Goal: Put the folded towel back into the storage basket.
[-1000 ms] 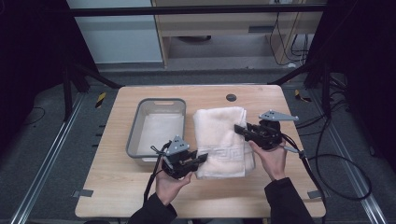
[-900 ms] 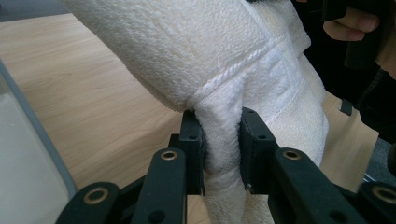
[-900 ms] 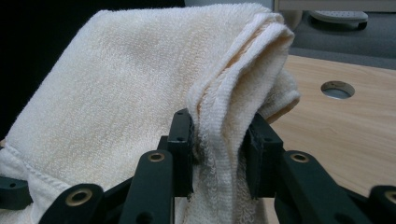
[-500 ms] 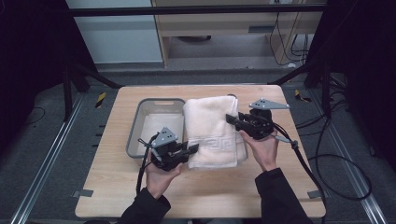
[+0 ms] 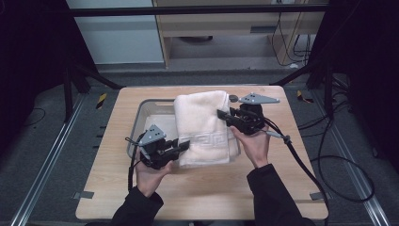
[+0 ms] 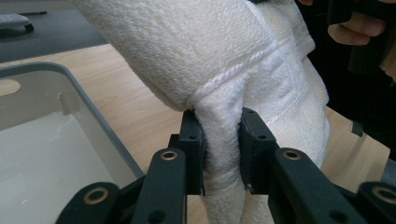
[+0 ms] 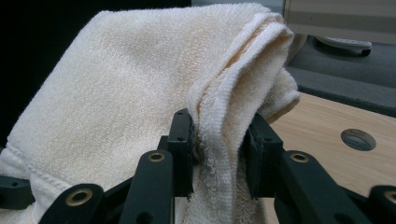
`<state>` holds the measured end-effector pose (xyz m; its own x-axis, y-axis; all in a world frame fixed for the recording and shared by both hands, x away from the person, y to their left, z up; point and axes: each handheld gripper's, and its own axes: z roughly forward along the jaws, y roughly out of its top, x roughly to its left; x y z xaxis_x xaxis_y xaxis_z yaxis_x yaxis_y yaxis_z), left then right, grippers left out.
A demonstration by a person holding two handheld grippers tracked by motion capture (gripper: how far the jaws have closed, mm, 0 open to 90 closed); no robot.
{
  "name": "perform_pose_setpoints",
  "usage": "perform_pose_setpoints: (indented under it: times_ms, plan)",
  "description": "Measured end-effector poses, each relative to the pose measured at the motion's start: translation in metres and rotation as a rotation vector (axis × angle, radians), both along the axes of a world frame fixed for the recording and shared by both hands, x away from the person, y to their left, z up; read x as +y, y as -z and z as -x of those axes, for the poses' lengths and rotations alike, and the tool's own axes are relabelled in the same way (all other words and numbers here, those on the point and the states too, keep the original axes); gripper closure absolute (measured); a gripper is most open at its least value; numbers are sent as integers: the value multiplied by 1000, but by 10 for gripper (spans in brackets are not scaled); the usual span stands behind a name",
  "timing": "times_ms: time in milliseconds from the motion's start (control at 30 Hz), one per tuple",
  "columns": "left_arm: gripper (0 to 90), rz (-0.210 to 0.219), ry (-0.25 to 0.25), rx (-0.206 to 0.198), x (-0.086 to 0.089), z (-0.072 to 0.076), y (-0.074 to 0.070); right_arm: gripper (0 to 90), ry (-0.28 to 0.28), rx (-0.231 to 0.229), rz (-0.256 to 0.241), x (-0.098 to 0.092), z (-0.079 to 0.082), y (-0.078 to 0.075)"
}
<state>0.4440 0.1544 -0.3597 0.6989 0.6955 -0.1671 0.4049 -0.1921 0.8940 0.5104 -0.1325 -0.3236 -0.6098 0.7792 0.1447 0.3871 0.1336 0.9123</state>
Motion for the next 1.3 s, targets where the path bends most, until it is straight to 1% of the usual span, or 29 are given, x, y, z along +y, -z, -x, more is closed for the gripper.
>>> perform_pose_setpoints:
  times_ms: [33, 133, 200, 300, 367, 400, 567, 667, 733, 867, 900, 1067, 1233, 1300]
  plan:
    - [730, 4, -4, 0, 2, 0, 0, 676, -2, 0, 4, 4, -1, -3]
    - [730, 11, -9, -3, 8, -1, -2, 676, -6, -3, 8, 8, -2, -5]
    - [730, 20, -18, -4, 13, -1, -5, 676, -11, -9, 4, 14, -5, -8]
    - [730, 29, -29, -7, 19, -2, -8, 676, -13, -10, 0, 18, -6, -10]
    - [730, 32, -34, -10, 22, -2, -9, 676, -18, -17, 10, 25, -8, -15]
    - [730, 34, -38, -11, 24, -2, -9, 676, -18, -17, 10, 25, -8, -15]
    - [730, 39, -59, -19, 34, -3, -12, 676, -30, -33, 20, 37, -12, -20]
    - [730, 42, -76, -17, 40, -3, -12, 676, -33, -29, 20, 44, -15, -21]
    - [730, 40, -84, -21, 44, -4, -13, 676, -36, -35, 21, 49, -16, -22]
    - [729, 48, -105, -15, 52, -6, -13, 676, -44, -39, 16, 58, -20, -22]
    - [729, 42, -114, -20, 54, -7, -13, 676, -46, -40, 16, 60, -21, -22]
    - [729, 36, -137, -19, 63, -9, -13, 676, -54, -50, 12, 72, -27, -21]
    - [729, 24, -169, -19, 71, -13, -11, 676, -59, -47, 13, 83, -33, -18]
    - [729, 26, -177, -16, 74, -14, -10, 676, -61, -41, 12, 87, -36, -17]
